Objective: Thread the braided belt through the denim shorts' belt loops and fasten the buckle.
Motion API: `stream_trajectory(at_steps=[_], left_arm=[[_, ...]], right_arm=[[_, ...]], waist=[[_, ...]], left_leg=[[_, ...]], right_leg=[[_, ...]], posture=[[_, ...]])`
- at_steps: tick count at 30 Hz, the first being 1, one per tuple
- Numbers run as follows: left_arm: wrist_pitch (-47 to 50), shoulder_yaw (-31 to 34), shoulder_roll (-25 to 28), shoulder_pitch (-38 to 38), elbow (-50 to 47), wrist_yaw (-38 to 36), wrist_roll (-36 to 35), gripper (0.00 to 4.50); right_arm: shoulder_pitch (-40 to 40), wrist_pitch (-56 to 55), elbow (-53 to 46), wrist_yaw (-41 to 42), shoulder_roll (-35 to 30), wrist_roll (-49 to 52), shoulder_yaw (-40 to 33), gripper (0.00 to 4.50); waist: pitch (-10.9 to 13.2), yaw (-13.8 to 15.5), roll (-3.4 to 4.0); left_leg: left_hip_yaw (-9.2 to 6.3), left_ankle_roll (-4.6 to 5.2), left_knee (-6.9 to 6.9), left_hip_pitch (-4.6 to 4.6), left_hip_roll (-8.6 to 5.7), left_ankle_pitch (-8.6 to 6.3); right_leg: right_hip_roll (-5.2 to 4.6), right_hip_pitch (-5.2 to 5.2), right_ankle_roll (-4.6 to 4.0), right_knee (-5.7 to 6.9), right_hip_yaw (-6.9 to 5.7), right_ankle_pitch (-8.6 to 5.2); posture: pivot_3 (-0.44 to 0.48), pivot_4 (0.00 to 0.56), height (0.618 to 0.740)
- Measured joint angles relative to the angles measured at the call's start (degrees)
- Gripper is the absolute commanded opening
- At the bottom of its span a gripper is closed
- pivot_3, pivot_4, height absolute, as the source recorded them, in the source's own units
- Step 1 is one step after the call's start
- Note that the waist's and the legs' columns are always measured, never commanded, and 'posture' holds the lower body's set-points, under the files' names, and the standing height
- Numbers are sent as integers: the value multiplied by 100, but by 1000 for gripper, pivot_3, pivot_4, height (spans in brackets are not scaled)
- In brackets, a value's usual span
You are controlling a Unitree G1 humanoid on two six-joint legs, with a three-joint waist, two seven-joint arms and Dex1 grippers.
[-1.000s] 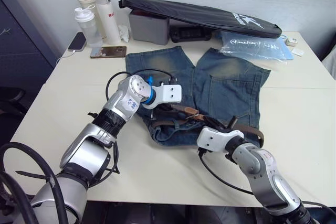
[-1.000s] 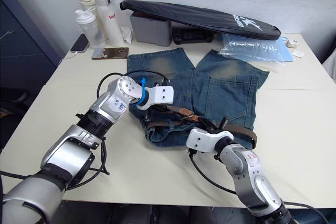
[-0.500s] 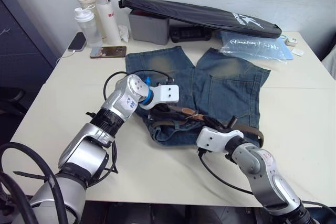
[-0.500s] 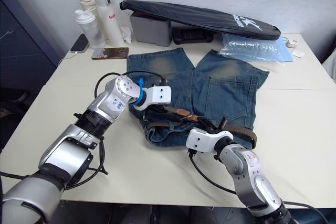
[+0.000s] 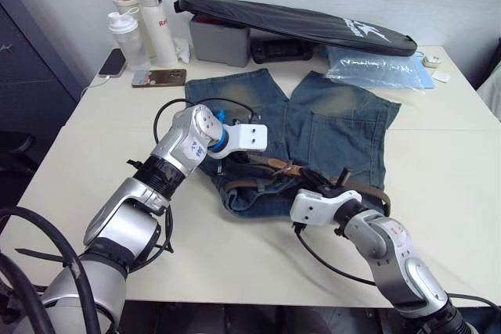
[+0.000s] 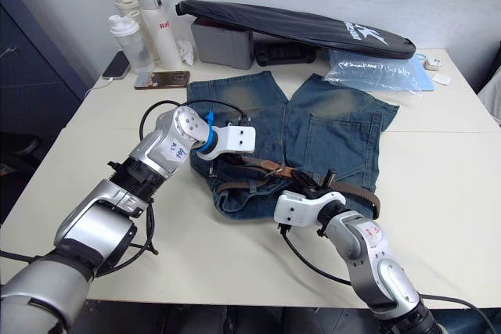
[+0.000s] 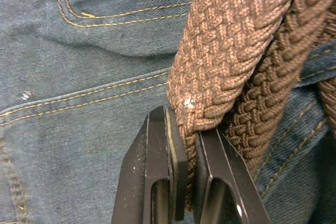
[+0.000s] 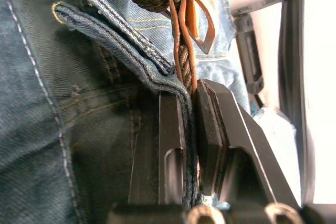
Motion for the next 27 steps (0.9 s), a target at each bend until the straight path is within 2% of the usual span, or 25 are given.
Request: stream_trajectory(at_steps=[10, 27], left_arm=[[342, -76, -49, -120, -223, -193, 90, 0], [1481, -292, -52, 44, -1537, -737, 219, 0]], right_arm=[[-29, -155, 87, 27, -13, -205, 2, 53], [-13, -201, 131, 90, 7, -184, -15, 53]], waist=[[-1, 1, 1], [-3, -2, 5]], left_leg=[[1, 0, 2, 1, -1, 0], [2, 0, 5, 2, 0, 0]], right_leg=[[1, 0, 0, 2, 0, 0], [3, 2, 0, 5, 5, 0]], posture=[[0, 150, 740], [0, 150, 740]])
